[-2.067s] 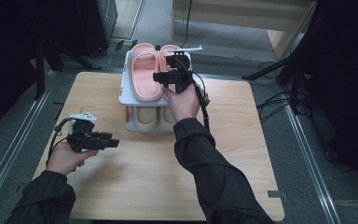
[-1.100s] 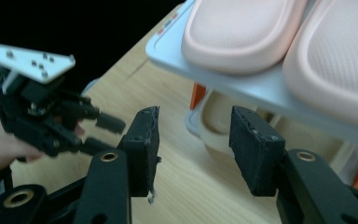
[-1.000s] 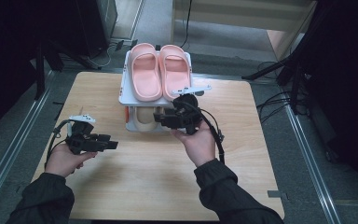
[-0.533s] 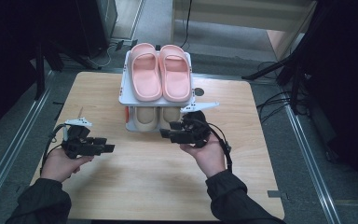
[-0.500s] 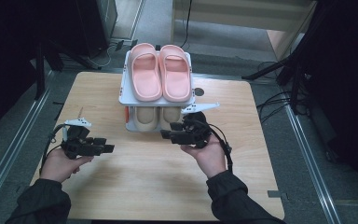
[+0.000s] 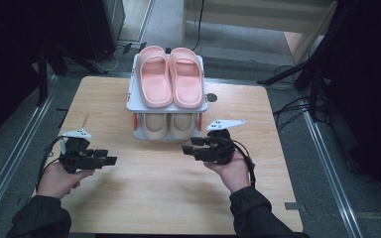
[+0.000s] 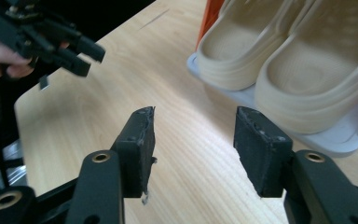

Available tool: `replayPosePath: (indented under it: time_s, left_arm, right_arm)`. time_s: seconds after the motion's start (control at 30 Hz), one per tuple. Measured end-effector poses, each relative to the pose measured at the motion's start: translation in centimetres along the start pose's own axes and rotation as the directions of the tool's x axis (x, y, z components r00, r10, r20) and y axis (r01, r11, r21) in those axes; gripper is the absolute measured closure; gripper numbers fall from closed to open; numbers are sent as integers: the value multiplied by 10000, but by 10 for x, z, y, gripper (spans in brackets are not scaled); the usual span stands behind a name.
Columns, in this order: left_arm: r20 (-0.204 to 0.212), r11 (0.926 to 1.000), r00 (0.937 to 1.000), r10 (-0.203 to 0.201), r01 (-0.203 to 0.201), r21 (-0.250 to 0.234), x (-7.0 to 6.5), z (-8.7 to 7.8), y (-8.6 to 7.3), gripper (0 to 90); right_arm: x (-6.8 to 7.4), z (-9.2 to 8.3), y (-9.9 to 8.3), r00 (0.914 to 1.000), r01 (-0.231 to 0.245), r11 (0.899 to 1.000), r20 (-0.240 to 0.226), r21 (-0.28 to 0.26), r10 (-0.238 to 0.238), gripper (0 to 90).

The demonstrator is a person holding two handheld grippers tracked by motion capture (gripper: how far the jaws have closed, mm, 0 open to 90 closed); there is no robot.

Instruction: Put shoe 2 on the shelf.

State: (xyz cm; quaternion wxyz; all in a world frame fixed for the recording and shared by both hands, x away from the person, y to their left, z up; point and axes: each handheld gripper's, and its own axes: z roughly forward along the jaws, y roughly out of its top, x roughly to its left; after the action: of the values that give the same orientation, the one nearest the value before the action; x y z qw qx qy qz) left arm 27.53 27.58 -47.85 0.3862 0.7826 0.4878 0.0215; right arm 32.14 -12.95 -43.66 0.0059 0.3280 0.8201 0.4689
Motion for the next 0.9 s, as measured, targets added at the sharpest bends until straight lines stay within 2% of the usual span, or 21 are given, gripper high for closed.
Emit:
replayPosePath:
  time_s: [0.2,0.37,0.53,0.67,0.9]
  left_arm:
    - [4,10000,10000,29,-29,19,0,0,-1,430]
    - [41,10000,10000,54,-54,-5,-1,0,0,428]
    - [59,9999,9999,101,-101,33,-2,1,1,425]
    - [98,9998,9998,170,-171,70,-2,2,1,420]
    - [168,9998,9998,111,-113,140,-1,5,4,390]
  right_arm:
    - [-12,1,-16,9995,295,9996,-65,10,-295,483]
    - [-19,-4,-23,9992,376,9993,103,-19,-376,461]
    - [-29,-8,-30,9997,136,9999,201,-73,-135,440]
    - [-40,-8,-36,9991,-261,9996,326,141,257,475]
    - [-46,-12,-40,9972,-185,9998,723,108,177,450]
